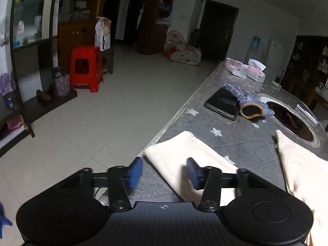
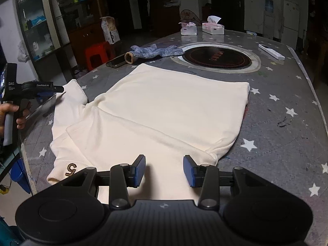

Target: Fold clothes

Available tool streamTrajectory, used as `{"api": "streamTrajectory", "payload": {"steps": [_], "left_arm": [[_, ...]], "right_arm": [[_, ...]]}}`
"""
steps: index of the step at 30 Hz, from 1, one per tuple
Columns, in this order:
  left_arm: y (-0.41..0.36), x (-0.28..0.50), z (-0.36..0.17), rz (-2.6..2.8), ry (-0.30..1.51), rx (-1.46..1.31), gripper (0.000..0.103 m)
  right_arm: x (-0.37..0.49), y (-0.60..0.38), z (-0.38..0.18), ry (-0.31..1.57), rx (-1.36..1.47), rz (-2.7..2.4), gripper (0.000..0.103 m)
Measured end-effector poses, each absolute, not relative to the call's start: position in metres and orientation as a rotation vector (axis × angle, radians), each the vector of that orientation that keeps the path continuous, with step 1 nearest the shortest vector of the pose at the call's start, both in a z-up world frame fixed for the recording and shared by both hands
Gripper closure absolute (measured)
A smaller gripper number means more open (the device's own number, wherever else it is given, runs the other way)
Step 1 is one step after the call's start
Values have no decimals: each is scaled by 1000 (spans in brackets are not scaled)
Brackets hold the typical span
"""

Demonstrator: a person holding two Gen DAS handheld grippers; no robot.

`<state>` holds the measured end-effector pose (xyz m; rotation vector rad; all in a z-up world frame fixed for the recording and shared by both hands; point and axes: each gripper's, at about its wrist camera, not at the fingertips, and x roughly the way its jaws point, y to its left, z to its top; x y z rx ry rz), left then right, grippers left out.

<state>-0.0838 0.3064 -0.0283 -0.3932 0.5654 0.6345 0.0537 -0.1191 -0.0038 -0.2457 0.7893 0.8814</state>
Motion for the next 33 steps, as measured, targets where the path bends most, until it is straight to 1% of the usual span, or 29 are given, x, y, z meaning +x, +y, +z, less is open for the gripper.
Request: {"api": "streamTrajectory", "payload": {"steps": [4, 5, 6, 7, 10, 17, 24, 29, 33], "left_arm": [[311, -81, -29, 635, 567, -388, 68], [310, -79, -29, 634, 567, -387, 75], [311, -79, -28, 632, 567, -388, 79], [311, -78, -28, 630, 566, -389, 89], [309, -77, -24, 616, 557, -394, 96], [270, -80, 14, 421, 454, -419, 98], [200, -65, 54, 129, 405, -424, 98], [150, -49, 65, -57, 416, -437, 98], [113, -36, 61, -174, 440, -433, 98]], "right_arm": [[53, -121, -3, 787, -238, 876, 62], [52, -121, -3, 786, -237, 874, 62], [52, -122, -2, 785, -236, 872, 62], [52, -122, -2, 783, -235, 869, 63], [50, -126, 0, 776, -228, 861, 63], [48, -136, 6, 755, -195, 843, 63], [45, -150, 11, 731, -160, 824, 63], [43, -165, 13, 716, -135, 797, 63], [41, -177, 13, 713, -117, 772, 63]]}}
